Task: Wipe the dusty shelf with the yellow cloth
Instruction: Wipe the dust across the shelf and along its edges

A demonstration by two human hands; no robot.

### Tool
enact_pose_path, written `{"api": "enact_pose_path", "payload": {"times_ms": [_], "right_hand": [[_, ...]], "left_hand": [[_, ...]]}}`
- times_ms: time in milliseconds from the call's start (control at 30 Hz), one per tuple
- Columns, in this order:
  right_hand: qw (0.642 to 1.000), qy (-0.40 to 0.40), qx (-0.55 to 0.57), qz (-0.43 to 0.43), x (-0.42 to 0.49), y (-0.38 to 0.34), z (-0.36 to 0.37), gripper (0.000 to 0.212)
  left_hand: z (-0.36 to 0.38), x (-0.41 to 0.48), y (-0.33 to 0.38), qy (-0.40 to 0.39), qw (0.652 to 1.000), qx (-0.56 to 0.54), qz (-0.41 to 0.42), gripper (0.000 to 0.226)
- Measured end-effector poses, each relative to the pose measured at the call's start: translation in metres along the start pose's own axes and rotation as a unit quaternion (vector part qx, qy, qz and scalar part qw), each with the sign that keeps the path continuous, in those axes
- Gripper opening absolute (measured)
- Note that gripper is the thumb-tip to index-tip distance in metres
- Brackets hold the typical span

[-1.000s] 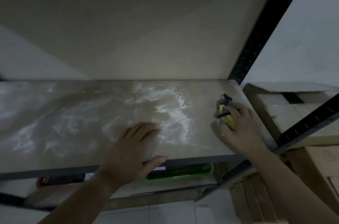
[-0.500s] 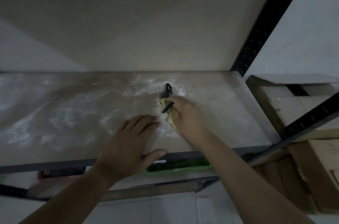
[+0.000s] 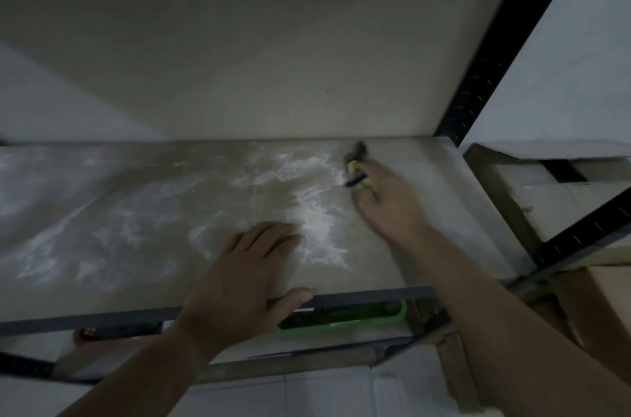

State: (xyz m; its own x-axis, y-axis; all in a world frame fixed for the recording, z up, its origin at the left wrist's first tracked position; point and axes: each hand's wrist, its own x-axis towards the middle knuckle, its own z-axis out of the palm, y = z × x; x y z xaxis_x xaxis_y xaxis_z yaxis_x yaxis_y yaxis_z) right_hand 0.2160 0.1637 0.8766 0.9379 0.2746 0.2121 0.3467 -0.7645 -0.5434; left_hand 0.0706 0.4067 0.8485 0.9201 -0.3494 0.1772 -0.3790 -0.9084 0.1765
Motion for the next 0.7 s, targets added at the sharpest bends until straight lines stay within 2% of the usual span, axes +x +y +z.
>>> {"api": "enact_pose_path", "payload": {"times_ms": [33,100,133,167,200,233,300,333,367,400,433,500,567,633,667,700], "right_hand": [[0.998,-0.034,0.034,-0.033,0.006,-0.015,0.009,0.047],[0.984,-0.111,0.129,-0.046,0.016,-0.029,0.009,0.046],[0.982,-0.106,0.149,-0.052,0.023,-0.026,0.005,0.045],[0.984,-0.066,0.160,-0.044,0.031,-0.014,-0.004,0.045],[0.991,-0.001,0.134,-0.031,0.039,0.002,-0.017,0.043],[0.997,0.051,0.063,-0.016,0.046,0.023,-0.030,0.042],[0.989,0.041,-0.138,0.047,0.048,0.057,-0.053,0.037],[0.980,0.019,-0.192,0.056,0.046,0.063,-0.056,0.035],[0.966,0.001,-0.256,0.024,0.045,0.064,-0.049,0.034],[0.963,-0.007,-0.268,0.020,0.042,0.051,-0.039,0.031],[0.974,0.027,-0.226,0.017,0.044,0.035,-0.021,0.026],[0.998,0.039,-0.051,0.000,0.045,-0.001,0.014,0.037],[0.997,-0.057,0.032,-0.046,0.049,-0.036,0.038,0.044],[0.981,-0.146,0.122,-0.048,0.055,-0.047,0.035,0.045],[0.976,-0.153,0.145,-0.051,0.058,-0.043,0.026,0.044],[0.979,-0.121,0.157,-0.045,0.062,-0.034,0.014,0.042]], "left_hand": [[0.000,0.000,0.000,-0.001,1.000,-0.002,0.000,0.077],[0.001,0.000,-0.001,-0.002,1.000,-0.006,0.000,0.077],[0.002,0.000,-0.001,-0.001,1.000,-0.007,0.000,0.076],[0.002,0.000,-0.001,0.002,1.000,-0.007,0.001,0.075],[0.002,0.000,-0.002,0.005,1.000,-0.009,0.002,0.074],[0.002,0.000,-0.002,0.006,1.000,-0.011,0.001,0.073],[0.003,0.001,-0.002,0.005,1.000,-0.017,-0.002,0.073],[0.004,0.001,-0.002,0.005,1.000,-0.015,-0.003,0.074],[0.004,0.002,-0.002,0.006,1.000,-0.011,-0.002,0.074],[0.003,0.001,-0.002,0.007,1.000,-0.007,-0.002,0.074],[0.003,0.001,-0.002,0.006,1.000,-0.004,-0.002,0.073],[0.002,0.001,-0.001,-0.001,1.000,-0.008,0.000,0.073],[-0.001,0.000,-0.001,-0.009,1.000,-0.007,0.000,0.075],[-0.003,0.000,0.000,-0.009,1.000,0.000,-0.002,0.076],[-0.004,0.000,0.001,-0.010,1.000,0.000,-0.002,0.076],[-0.005,0.001,0.001,-0.010,1.000,-0.001,-0.002,0.076]]}}
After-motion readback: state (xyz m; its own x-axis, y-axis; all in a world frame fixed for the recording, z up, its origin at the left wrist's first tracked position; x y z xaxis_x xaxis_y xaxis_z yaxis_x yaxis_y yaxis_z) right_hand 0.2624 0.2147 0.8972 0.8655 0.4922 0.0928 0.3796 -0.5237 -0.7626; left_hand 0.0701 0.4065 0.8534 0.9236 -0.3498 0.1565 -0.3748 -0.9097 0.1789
